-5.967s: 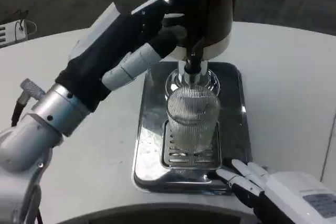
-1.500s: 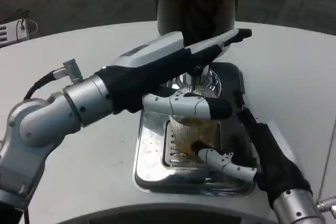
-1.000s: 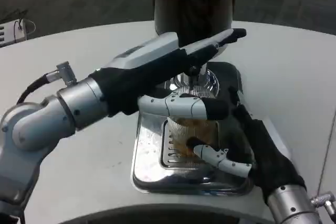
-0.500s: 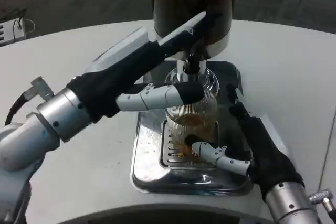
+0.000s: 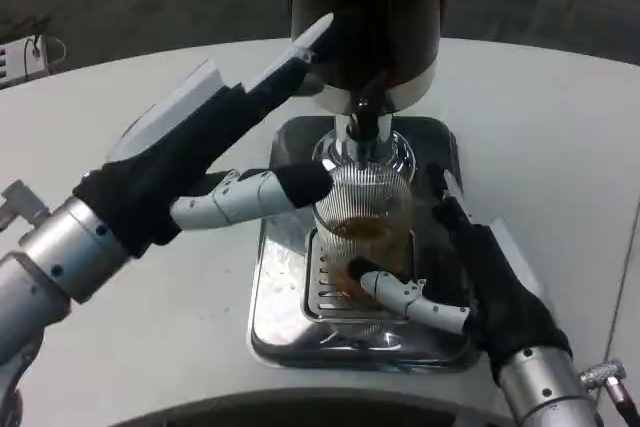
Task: Grasp the cup under the faucet to collect the drink, then remove the cup.
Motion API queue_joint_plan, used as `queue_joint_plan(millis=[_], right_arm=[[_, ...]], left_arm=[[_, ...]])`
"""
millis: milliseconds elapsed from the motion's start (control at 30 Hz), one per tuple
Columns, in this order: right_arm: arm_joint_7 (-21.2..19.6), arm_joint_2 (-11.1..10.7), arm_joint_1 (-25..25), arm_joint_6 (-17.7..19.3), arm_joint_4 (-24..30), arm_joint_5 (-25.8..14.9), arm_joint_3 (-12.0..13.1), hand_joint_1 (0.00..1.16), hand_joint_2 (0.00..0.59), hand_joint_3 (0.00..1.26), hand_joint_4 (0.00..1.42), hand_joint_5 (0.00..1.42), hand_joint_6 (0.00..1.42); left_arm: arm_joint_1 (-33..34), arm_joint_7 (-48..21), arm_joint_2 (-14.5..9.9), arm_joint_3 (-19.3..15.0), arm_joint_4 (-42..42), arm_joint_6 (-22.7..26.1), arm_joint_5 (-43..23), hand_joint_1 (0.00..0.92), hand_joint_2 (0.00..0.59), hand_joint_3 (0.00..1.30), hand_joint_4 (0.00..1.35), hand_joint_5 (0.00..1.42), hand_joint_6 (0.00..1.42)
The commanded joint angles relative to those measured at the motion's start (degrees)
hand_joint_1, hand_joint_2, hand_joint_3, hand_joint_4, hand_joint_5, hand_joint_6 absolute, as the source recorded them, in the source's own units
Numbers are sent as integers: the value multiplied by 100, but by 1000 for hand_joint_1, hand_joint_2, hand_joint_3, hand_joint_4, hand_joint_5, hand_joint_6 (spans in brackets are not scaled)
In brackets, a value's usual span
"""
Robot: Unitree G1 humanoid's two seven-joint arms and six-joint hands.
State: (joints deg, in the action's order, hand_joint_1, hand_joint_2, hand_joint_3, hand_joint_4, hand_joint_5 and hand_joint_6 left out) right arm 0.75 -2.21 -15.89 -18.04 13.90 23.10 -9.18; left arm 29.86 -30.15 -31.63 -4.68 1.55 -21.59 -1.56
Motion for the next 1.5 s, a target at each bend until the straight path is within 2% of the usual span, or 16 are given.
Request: queue_joint_plan(millis=[33,400,633,933,1267,1500], right_arm=[[-85,56,-142,87,-165,-75,-26,782,224,0,0,49,48],[-232,127,-413,197,-594,-164,-87,782,224,0,0,54,48],[-325,172,-546,278,-832,-215,-78,782,224,0,0,60,48],[-453,220,-674,402,-1084,-296,-52,779,228,0,0,61,48],[-434,229,-791,535,-1260,-421,-63,774,233,0,0,65,48],[-603,367,-819,694,-1368,-431,-112,772,234,0,14,93,61]], left_arm=[[-462,-5,-247,-242,81,9,6,0,7,0,0,20,121],[-1395,189,-478,-633,272,115,239,0,9,0,0,25,121],[-2083,549,-518,-807,869,216,917,0,15,0,0,1,109],[-2817,721,-461,-896,1575,747,1429,0,23,0,0,0,59],[-3265,665,-506,-897,1840,1133,1434,0,26,0,0,0,57],[-3359,585,-533,-803,1905,1285,1427,0,26,0,0,0,57]])
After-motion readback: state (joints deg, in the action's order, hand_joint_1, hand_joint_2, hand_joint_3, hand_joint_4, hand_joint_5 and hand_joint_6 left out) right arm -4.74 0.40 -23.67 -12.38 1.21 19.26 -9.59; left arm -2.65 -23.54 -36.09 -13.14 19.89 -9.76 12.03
